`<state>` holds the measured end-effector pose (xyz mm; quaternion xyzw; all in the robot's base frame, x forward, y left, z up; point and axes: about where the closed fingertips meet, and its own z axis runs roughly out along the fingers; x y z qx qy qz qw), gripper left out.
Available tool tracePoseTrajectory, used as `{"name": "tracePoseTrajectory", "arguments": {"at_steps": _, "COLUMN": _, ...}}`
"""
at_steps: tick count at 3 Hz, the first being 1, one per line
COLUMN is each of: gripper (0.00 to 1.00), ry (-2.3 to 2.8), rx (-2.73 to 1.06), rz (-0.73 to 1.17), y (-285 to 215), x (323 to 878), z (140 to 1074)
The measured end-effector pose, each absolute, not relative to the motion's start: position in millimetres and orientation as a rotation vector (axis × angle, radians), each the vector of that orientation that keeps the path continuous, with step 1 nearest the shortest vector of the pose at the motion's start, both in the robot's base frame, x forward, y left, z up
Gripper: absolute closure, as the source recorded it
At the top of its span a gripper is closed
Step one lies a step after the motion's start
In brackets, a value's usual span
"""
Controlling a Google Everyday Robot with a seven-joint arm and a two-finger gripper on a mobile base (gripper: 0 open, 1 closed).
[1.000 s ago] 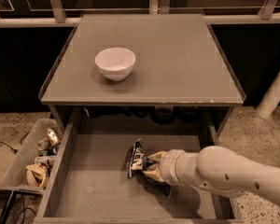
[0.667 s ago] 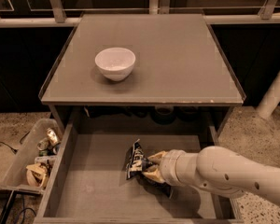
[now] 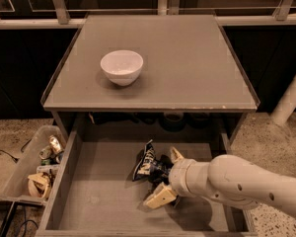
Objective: Place blue chip bag into top drawer
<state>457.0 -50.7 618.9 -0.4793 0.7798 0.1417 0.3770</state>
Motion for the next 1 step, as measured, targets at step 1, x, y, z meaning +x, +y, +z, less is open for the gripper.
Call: {"name": "tracePoseTrajectory", "arguments": {"at_steps": 1, "gripper": 0.00, "ry": 1.994, "rx": -1.226, "rz": 0.362, "y": -50.7, "x": 457.0, "z": 618.9}}
